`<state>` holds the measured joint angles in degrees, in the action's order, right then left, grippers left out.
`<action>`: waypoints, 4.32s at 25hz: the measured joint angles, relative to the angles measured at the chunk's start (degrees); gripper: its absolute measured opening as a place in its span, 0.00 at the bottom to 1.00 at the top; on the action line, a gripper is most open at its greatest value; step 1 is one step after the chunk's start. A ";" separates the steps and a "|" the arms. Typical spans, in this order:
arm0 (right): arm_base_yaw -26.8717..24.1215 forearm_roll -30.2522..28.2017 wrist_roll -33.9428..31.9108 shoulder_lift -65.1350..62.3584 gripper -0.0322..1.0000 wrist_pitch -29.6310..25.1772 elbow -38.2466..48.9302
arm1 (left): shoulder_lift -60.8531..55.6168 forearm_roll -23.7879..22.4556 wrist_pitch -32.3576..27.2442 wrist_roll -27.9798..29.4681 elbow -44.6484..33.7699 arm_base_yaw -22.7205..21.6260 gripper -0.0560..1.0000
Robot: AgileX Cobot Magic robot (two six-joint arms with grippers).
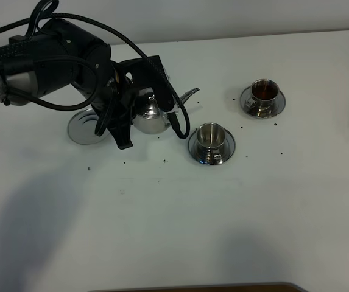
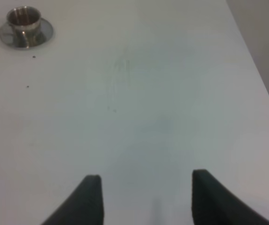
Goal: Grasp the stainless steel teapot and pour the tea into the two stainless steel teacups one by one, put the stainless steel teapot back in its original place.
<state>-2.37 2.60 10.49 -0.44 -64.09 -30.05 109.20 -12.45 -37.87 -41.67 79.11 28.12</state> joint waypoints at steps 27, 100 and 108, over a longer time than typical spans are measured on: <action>0.00 0.00 -0.02 0.00 0.44 0.00 0.00 | 2.91 -11.39 6.92 -22.71 -0.05 0.00 0.29; 0.00 0.00 -0.01 0.00 0.44 0.00 0.00 | 5.78 -35.65 20.76 -23.49 -0.23 4.35 0.29; 0.00 0.00 -0.01 0.00 0.44 0.00 0.00 | 6.49 -37.09 23.27 -23.66 -0.23 4.46 0.29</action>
<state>-2.37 2.60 10.48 -0.44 -64.09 -30.05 115.70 -49.54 -14.61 -65.33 78.88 32.57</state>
